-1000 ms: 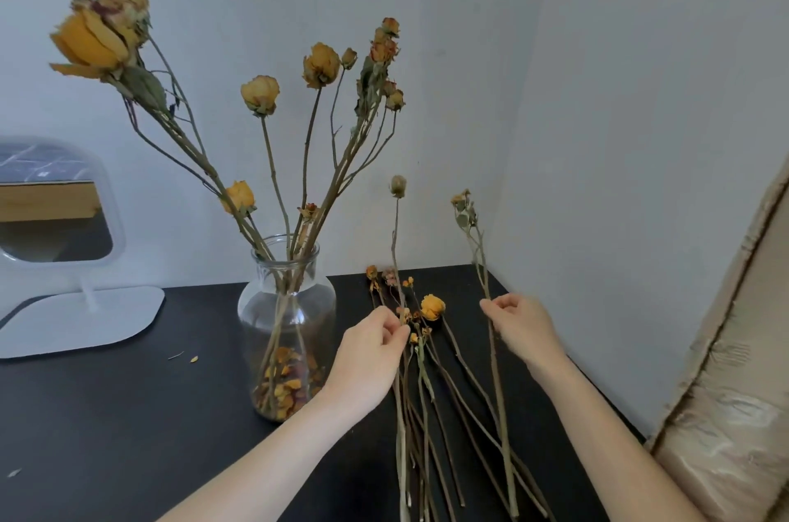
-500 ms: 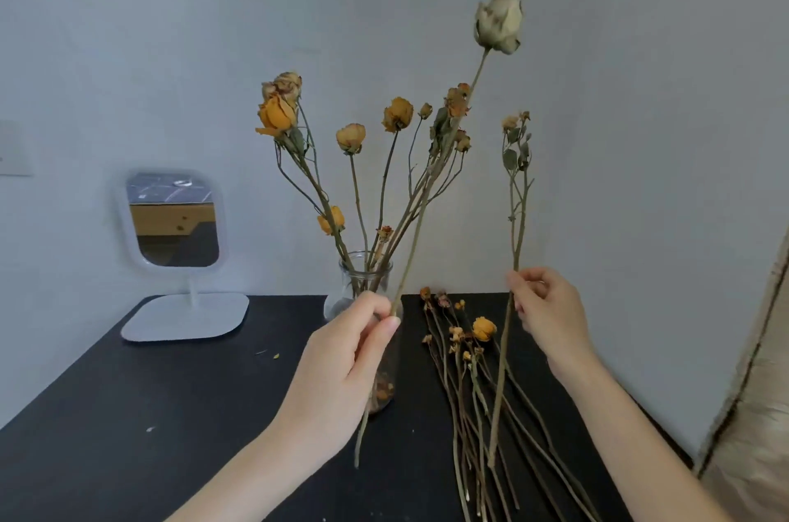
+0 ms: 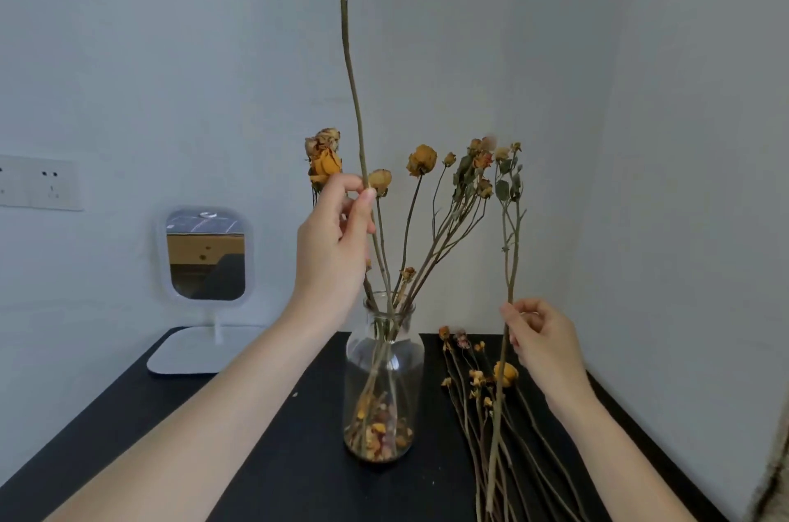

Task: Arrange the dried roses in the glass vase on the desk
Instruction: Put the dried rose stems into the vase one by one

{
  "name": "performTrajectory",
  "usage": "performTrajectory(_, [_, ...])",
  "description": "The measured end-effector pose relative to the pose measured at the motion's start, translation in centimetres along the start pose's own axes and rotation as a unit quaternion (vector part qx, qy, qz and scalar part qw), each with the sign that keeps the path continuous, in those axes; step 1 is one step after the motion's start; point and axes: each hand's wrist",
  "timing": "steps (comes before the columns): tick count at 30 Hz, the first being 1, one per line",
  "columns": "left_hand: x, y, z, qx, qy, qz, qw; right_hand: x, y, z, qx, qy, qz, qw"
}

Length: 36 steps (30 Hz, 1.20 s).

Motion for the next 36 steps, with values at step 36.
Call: performTrajectory(36, [-6.1,-3.3,2.2,-0.075,0.068,-0.289,0.952,0.4,-1.5,-0.9,-0.019,0.015,0.040,0.999])
Point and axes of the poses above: each hand's wrist, its own z-axis away from the middle knuckle, its own y-axis out of the back of the hand, x = y × z, and after that the axes turned 15 degrees about -x, right-handed
